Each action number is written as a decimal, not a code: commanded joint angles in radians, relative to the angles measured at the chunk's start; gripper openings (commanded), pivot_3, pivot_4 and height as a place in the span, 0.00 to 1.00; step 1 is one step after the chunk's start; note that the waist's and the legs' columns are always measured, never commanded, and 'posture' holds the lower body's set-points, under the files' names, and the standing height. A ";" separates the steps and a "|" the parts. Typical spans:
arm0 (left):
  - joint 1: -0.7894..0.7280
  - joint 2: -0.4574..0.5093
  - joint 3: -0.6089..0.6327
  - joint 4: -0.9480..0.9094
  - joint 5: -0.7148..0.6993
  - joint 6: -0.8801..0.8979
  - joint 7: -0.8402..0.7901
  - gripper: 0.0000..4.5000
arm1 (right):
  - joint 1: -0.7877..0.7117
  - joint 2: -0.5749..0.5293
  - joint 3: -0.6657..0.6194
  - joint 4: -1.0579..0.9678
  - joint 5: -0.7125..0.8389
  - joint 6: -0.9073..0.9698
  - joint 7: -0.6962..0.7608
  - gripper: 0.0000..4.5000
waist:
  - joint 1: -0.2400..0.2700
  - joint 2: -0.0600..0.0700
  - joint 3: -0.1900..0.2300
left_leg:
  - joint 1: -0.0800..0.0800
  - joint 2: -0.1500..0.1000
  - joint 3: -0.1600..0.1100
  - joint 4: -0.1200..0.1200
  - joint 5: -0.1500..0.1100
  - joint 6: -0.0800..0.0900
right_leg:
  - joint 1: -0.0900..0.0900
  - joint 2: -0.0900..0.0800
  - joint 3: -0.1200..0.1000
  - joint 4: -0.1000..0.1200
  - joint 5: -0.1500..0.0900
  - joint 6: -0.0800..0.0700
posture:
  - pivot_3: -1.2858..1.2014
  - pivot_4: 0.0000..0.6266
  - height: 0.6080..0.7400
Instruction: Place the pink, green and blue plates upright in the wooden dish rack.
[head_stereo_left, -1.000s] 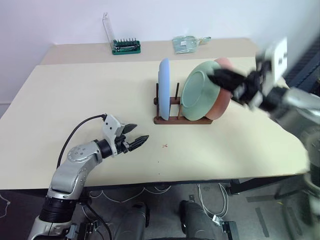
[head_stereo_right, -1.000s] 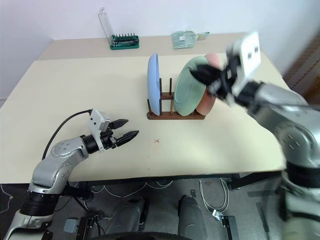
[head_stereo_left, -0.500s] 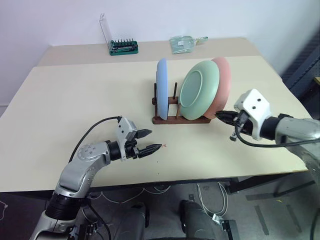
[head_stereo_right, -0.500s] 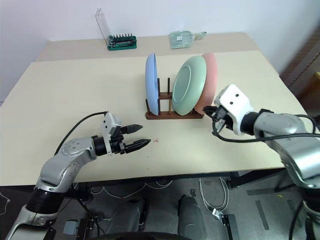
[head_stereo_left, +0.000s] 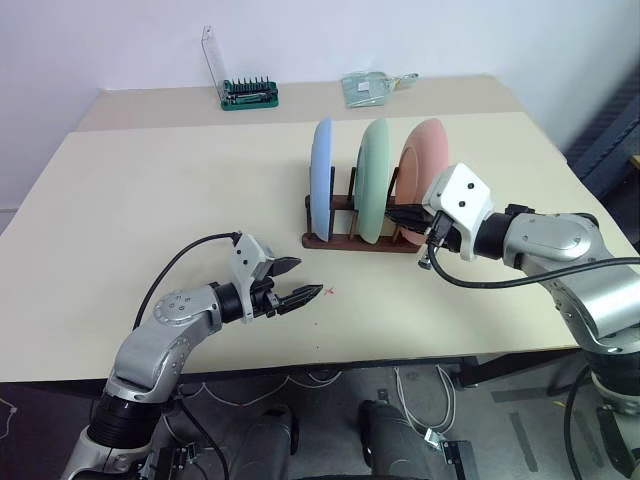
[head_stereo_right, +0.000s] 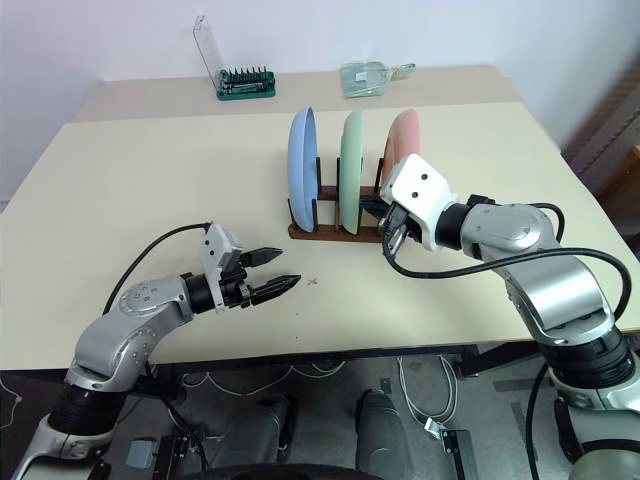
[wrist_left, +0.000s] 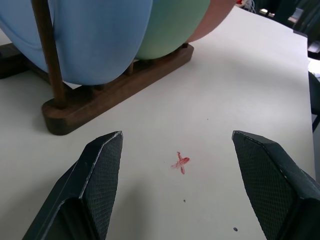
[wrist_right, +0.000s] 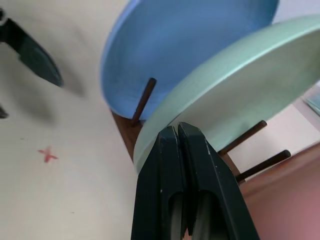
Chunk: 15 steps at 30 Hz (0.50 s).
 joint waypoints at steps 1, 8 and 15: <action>-0.004 0.002 0.018 -0.030 -0.008 -0.013 -0.001 0.80 | 0.051 -0.045 -0.082 -0.019 -0.007 -0.015 0.032 0.01 | 0.004 0.000 0.000 | 0.000 0.000 0.000 0.000 0.000 0.000 | 0.000 0.000 0.000 0.000 0.000 0.000 | 0.52 0.24 1.00; -0.009 0.038 0.065 0.074 0.020 -0.070 -0.026 0.80 | 0.374 -0.096 -0.390 -0.001 0.094 -0.030 0.188 0.01 | 0.016 0.000 0.000 | 0.000 0.000 0.000 0.000 0.000 0.000 | 0.001 0.000 0.000 0.000 0.000 0.000 | 0.52 0.24 1.00; 0.007 0.106 0.163 0.265 0.080 -0.180 -0.023 0.80 | 0.507 -0.045 -0.447 0.118 0.037 -0.117 0.161 0.01 | 0.013 0.000 0.000 | 0.002 0.001 0.002 0.000 0.000 0.000 | 0.001 0.000 0.000 0.001 -0.001 -0.003 | 0.52 0.24 1.00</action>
